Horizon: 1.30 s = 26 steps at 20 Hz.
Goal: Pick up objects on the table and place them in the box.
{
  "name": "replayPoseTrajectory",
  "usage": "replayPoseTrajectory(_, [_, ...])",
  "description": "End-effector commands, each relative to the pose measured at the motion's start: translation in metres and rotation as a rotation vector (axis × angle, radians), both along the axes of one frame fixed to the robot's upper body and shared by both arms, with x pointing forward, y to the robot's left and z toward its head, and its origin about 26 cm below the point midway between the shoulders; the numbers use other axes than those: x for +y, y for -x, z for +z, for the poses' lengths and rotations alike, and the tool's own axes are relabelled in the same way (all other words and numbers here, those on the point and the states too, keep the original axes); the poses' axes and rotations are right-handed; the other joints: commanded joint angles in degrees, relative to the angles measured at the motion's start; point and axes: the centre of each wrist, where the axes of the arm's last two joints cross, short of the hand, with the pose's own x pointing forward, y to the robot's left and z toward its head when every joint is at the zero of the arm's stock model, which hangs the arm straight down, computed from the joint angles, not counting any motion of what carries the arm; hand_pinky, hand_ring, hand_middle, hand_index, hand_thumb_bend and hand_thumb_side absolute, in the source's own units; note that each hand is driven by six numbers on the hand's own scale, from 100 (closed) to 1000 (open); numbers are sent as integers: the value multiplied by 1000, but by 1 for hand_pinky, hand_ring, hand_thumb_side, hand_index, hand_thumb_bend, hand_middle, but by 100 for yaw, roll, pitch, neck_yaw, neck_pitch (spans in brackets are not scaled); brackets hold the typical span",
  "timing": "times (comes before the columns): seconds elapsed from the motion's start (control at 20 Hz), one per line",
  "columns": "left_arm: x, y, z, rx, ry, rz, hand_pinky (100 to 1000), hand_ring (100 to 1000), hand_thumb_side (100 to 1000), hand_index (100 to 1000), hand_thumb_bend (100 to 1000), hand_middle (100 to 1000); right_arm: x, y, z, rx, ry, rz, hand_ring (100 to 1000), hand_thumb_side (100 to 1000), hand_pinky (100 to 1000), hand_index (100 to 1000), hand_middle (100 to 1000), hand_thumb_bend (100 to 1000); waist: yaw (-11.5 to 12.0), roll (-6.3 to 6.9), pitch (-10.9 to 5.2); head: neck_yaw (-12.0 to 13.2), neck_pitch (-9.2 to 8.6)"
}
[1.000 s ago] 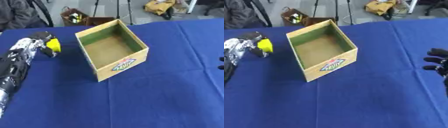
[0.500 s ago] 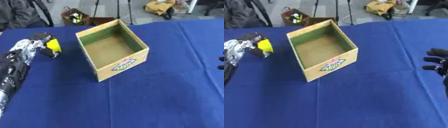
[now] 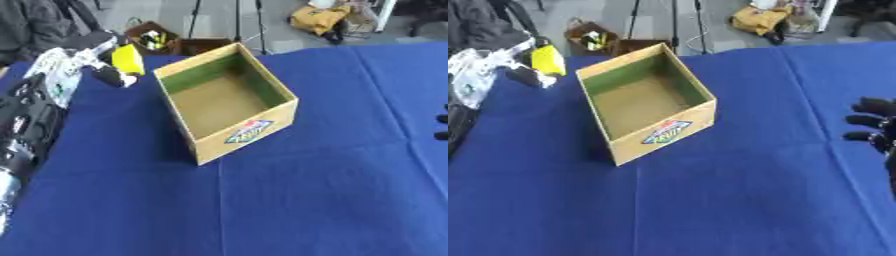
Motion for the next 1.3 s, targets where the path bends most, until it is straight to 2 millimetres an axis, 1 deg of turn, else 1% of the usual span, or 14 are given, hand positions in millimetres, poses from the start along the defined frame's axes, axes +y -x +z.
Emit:
replayPoseTrajectory(0.05, [-19, 3, 35, -62, -7, -78, 389, 303, 242, 685, 181, 454, -3, 0, 6, -19, 7, 3, 740, 1000, 628, 790, 723, 100, 1, -15, -109, 9, 17])
replayPoseTrajectory(0.15, [-42, 3, 43, -64, -15, -145, 397, 309, 242, 687, 191, 456, 0, -1, 7, -19, 4, 16, 740, 1000, 629, 789, 723, 100, -75, -20, -118, 94, 4])
replayPoseTrajectory(0.25, [-64, 0, 43, -41, -23, -190, 400, 313, 238, 688, 185, 456, 0, -1, 7, -18, 2, 17, 741, 1000, 629, 790, 723, 100, -74, -25, -124, 92, 1])
replayPoseTrajectory(0.4, [-94, -6, 29, 34, -63, -237, 400, 315, 232, 688, 179, 457, 1, -1, 7, -19, 1, 21, 741, 1000, 629, 790, 723, 100, -146, -34, -126, 140, -15])
replayPoseTrajectory(0.45, [-99, -7, 26, 49, -73, -242, 400, 315, 232, 688, 179, 457, 1, -1, 7, -18, 0, 20, 741, 1000, 629, 790, 723, 100, -150, -35, -128, 139, -16])
replayPoseTrajectory(0.5, [-102, -8, 25, 57, -81, -244, 400, 315, 232, 688, 179, 457, 1, -1, 7, -18, 0, 19, 741, 1000, 629, 790, 723, 100, -151, -36, -128, 138, -16])
replayPoseTrajectory(0.65, [-110, -12, 7, 126, -108, -254, 402, 319, 225, 688, 177, 458, 1, -1, 6, -15, -2, 21, 741, 1000, 629, 790, 723, 100, -175, -23, -130, 132, -23])
replayPoseTrajectory(0.8, [-112, -14, 0, 154, -127, -253, 406, 326, 220, 690, 175, 460, 1, -1, 6, -15, -3, 21, 741, 1000, 629, 790, 723, 100, -176, -21, -128, 126, -28])
replayPoseTrajectory(0.9, [-113, -15, -13, 211, -146, -243, 415, 335, 222, 692, 187, 462, 1, -1, 5, -14, -5, 23, 741, 1000, 629, 790, 724, 100, -183, -23, -129, 137, -31])
replayPoseTrajectory(1.05, [-116, -17, -24, 252, -179, -247, 422, 343, 221, 695, 192, 466, 2, -1, 5, -14, -6, 24, 741, 1000, 629, 790, 724, 100, -180, -27, -130, 139, -34])
replayPoseTrajectory(1.15, [-118, -17, -29, 270, -194, -255, 438, 357, 225, 705, 214, 477, 2, -1, 5, -14, -7, 26, 742, 1000, 629, 790, 724, 100, -179, -31, -130, 137, -36])
replayPoseTrajectory(1.2, [-119, -17, -31, 278, -203, -260, 475, 392, 241, 726, 275, 505, 2, -1, 5, -13, -7, 26, 742, 1000, 630, 790, 724, 100, -180, -32, -130, 139, -38])
replayPoseTrajectory(1.25, [-120, -17, -33, 286, -214, -266, 475, 392, 241, 726, 275, 505, 1, -1, 5, -13, -7, 25, 742, 1000, 630, 790, 724, 100, -180, -34, -130, 142, -40])
replayPoseTrajectory(1.3, [-120, -17, -34, 293, -224, -270, 514, 429, 253, 738, 319, 522, 1, -1, 4, -12, -7, 24, 742, 1000, 630, 790, 724, 100, -180, -35, -132, 145, -43])
